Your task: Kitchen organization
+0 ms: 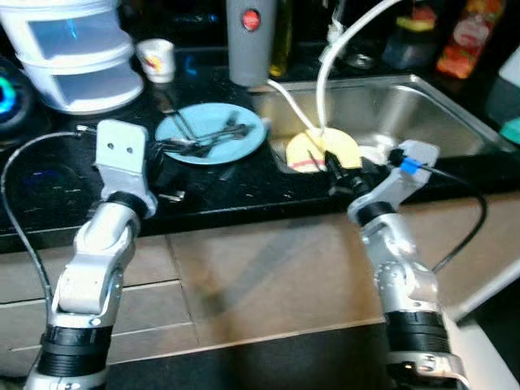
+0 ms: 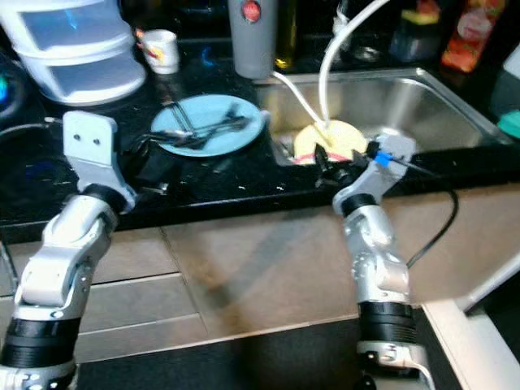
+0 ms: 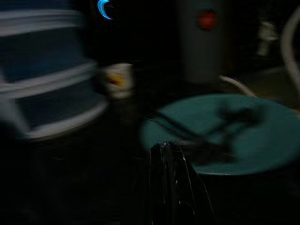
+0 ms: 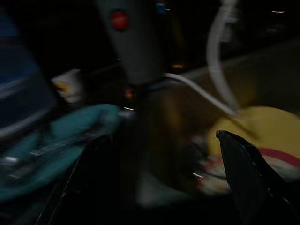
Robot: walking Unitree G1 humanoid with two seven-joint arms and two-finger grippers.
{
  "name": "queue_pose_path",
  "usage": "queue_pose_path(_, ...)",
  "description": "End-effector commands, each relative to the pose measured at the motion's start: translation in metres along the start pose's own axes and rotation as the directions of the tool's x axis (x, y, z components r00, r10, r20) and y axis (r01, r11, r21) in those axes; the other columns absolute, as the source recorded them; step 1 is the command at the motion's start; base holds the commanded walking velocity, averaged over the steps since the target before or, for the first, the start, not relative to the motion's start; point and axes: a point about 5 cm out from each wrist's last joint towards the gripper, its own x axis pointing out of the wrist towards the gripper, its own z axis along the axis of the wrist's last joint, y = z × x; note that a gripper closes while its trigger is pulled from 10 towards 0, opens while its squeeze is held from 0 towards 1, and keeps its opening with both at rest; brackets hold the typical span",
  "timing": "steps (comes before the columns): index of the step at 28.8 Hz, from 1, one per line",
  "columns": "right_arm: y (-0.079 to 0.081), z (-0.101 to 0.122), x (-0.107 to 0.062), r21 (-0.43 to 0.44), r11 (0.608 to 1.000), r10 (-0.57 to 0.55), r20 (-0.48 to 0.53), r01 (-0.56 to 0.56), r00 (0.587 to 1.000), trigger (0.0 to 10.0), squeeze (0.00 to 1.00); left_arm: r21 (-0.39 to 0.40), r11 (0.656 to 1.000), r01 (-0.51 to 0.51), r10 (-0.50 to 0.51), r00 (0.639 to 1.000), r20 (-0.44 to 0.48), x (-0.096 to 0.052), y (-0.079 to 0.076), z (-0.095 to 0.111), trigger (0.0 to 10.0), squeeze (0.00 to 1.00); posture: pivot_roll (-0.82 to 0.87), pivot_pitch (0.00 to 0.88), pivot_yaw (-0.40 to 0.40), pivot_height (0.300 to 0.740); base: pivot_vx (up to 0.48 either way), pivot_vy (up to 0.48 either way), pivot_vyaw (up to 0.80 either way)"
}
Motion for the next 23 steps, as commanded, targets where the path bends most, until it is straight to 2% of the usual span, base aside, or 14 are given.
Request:
queue_pose_path(1,0.0065,-0.0018,-0.0002,0.023,1.000,0.019,-0.004,-0.018,1.000,10.0,0.00,0.003,1.000,0.002,-0.002,1.000,-0.013,-0.0015,0.0017,-0.0011,10.0,0.00,0.07,0.105,0.014,0.740,0.356,0.000,0.00)
queue_pose_path(23,0.0053,0.0010,0.0008,0.044,0.999,0.008,0.004,-0.008,1.000,10.0,0.00,0.009,1.000,0.020,-0.020,1.000,-0.010,-0.0004,-0.0018,0.0012,10.0,0.00,0.07,0.108,0.016,0.740,0.356,0.000,0.00)
